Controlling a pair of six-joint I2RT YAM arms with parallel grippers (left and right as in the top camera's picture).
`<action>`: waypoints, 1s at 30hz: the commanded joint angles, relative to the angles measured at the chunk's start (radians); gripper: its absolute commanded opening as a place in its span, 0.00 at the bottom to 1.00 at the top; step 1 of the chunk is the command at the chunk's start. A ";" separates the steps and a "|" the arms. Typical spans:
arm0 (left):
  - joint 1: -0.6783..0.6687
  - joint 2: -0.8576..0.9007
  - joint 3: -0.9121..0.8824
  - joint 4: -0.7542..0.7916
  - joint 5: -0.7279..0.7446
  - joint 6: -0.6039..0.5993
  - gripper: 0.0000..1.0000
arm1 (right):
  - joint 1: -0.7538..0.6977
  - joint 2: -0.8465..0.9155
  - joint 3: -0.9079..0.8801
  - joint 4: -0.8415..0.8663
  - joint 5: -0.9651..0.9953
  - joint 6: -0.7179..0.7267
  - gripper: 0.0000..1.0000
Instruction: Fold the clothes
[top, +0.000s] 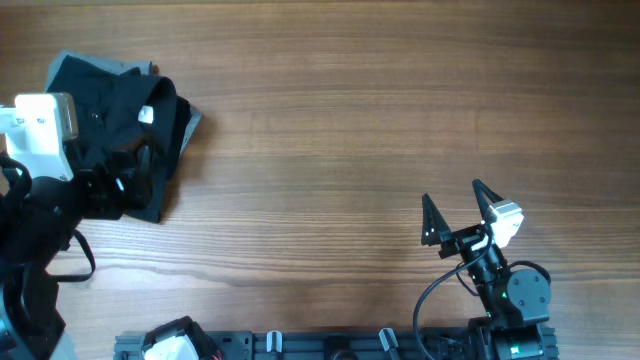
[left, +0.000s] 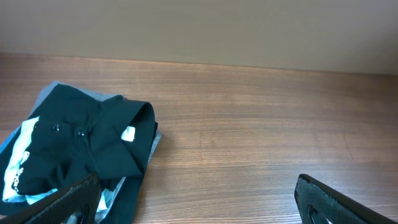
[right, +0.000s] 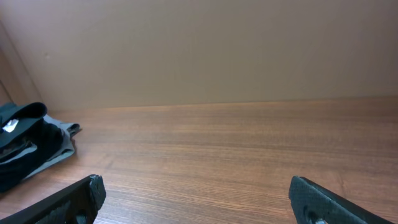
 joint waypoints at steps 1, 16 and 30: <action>-0.005 -0.006 -0.003 0.003 -0.005 0.016 1.00 | 0.001 -0.007 -0.001 0.002 -0.010 -0.019 1.00; -0.209 -0.115 -0.063 0.113 -0.112 0.046 1.00 | 0.001 -0.007 -0.001 0.002 -0.010 -0.018 1.00; -0.258 -0.690 -1.008 0.864 -0.117 -0.084 1.00 | 0.001 -0.007 -0.001 0.002 -0.010 -0.018 1.00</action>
